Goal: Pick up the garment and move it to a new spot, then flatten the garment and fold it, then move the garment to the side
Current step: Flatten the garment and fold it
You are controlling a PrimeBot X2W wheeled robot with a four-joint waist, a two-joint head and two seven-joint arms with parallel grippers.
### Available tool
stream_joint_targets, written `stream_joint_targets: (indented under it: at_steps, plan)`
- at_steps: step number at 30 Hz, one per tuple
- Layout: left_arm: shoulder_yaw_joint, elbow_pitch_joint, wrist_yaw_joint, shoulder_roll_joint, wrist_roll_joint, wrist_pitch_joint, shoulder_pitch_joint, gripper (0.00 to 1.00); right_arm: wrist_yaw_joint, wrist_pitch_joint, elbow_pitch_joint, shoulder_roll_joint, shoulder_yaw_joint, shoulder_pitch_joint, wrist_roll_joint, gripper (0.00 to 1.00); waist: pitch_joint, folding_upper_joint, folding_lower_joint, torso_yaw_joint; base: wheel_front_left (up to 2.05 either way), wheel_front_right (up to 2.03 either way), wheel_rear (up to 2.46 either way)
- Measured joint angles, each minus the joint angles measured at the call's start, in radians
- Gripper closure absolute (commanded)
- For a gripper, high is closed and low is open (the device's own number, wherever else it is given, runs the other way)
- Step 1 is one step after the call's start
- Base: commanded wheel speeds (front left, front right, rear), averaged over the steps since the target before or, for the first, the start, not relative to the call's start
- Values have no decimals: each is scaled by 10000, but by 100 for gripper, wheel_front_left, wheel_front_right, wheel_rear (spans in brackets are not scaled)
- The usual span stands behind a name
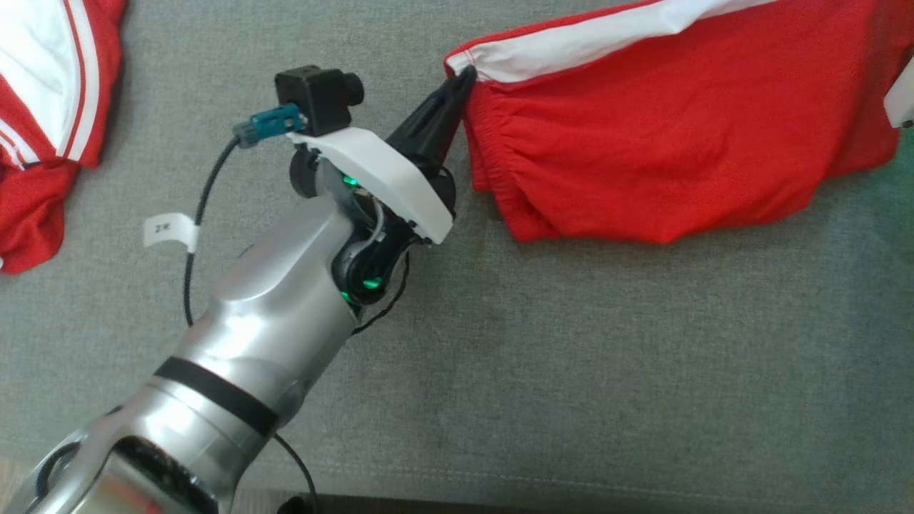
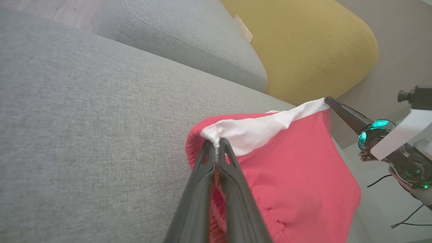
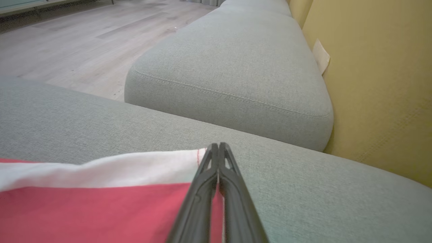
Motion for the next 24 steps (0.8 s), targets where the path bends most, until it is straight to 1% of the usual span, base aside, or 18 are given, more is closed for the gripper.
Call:
stream_joint_targets:
  at_steps: [5, 6, 7, 8, 9, 13, 15, 17, 19, 22, 24]
  plan:
    - [-59, 293, 0, -165, 84, -82, -102, 100, -2, -640, 830, 35, 326, -350, 460, 100, 0, 0, 0, 38, 0, 0, 0]
    - [-27, 293, 0, -176, 82, -82, -102, 100, 0, -779, 978, 40, 418, -426, 522, 93, -4, 0, 0, 38, 0, 0, 0]
    - [6, 286, 0, -190, 84, -82, -102, 82, -2, -953, 1080, 82, 435, -476, 639, 0, -9, 0, 0, 34, 0, 0, 0]
    - [38, 272, 0, -196, 82, -84, -102, 29, 0, -1095, 1206, 155, 439, -543, 790, 0, -12, 0, 0, 24, 0, 0, 0]
    - [77, 274, 0, -201, 84, -84, -99, 0, 0, -1281, 1304, 213, 472, -601, 895, 0, -20, 0, 0, 13, 0, 0, 0]
    - [380, 54, 0, -184, 293, -84, -29, 0, 0, -1814, 1457, 234, 706, -644, 1210, 0, -140, 0, 0, -15, 0, 0, 0]
    - [545, -71, 0, -169, 449, -84, 35, 0, 0, -1914, 1498, 234, 709, -617, 1327, 0, -199, 0, 0, -18, 0, 0, 0]
    - [938, -307, 0, -146, 989, -84, 264, 0, 0, -1952, 1505, 217, 756, -522, 1613, 0, -344, 0, 0, -32, 0, 0, 0]
    - [1515, -600, 92, -56, 2077, -86, 671, 0, -2, -1791, 1427, 207, 846, -170, 2050, 0, -516, 0, 0, -49, 0, 0, 0]
    - [2385, -1651, 861, 84, 4222, -88, 1587, 0, 0, -1252, 1250, 174, 1003, 730, 2633, 0, -756, 0, 0, -86, 0, 0, 0]
    - [2859, -2577, 1244, 71, 5361, -127, 2407, 0, 0, -999, 1206, 104, 1024, 1289, 2838, 0, -886, 0, 0, -118, 0, 0, 0]
